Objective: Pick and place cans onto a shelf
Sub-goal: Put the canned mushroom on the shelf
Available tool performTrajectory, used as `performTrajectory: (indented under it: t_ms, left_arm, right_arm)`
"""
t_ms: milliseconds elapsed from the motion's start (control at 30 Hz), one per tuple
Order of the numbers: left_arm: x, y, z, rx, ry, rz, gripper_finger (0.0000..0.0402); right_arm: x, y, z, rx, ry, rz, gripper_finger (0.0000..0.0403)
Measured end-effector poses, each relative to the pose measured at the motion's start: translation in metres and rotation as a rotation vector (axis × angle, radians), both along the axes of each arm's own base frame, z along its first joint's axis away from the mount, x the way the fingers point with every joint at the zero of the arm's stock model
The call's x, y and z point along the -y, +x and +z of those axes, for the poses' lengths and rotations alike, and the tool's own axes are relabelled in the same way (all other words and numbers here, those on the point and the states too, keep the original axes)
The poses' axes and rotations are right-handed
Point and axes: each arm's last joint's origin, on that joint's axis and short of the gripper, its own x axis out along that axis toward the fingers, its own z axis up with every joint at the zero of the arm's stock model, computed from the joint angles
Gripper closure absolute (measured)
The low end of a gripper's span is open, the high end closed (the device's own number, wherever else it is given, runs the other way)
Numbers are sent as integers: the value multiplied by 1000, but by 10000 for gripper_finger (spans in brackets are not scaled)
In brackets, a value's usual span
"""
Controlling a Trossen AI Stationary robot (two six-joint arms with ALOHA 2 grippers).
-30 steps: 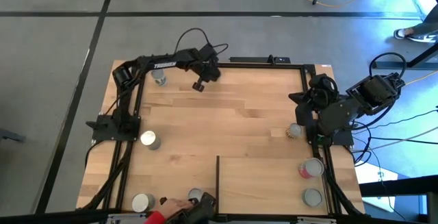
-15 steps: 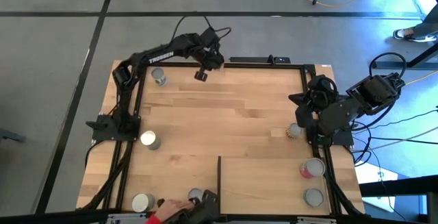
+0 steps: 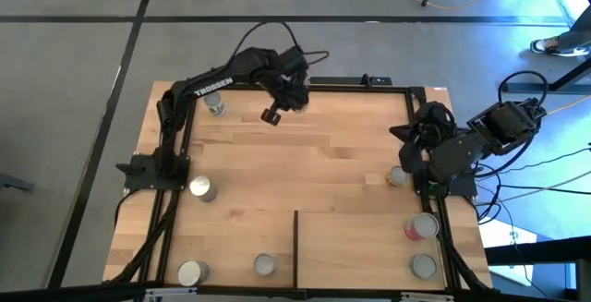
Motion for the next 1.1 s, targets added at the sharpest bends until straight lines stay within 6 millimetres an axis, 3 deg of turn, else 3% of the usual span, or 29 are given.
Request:
performTrajectory:
  t_ms: [233,500,633,833,1100]
  left_arm:
    - [56,14,17,42,-16,-131,399]
    - [110,24,20,73,-71,-288,399]
    - [136,32,24,144,-81,-284,399]
    - [169,52,30,307,-133,-143,399]
    - [219,73,12,345,-237,-116,399]
  right_arm:
    - [1,0,0,-11,-49,14,393]
    - [4,-3,0,-12,-112,-19,393]
    - [4,-3,1,-1,-140,-34,393]
    - [4,-3,1,-44,-205,18,393]
    - [6,-6,2,-49,-216,36,393]
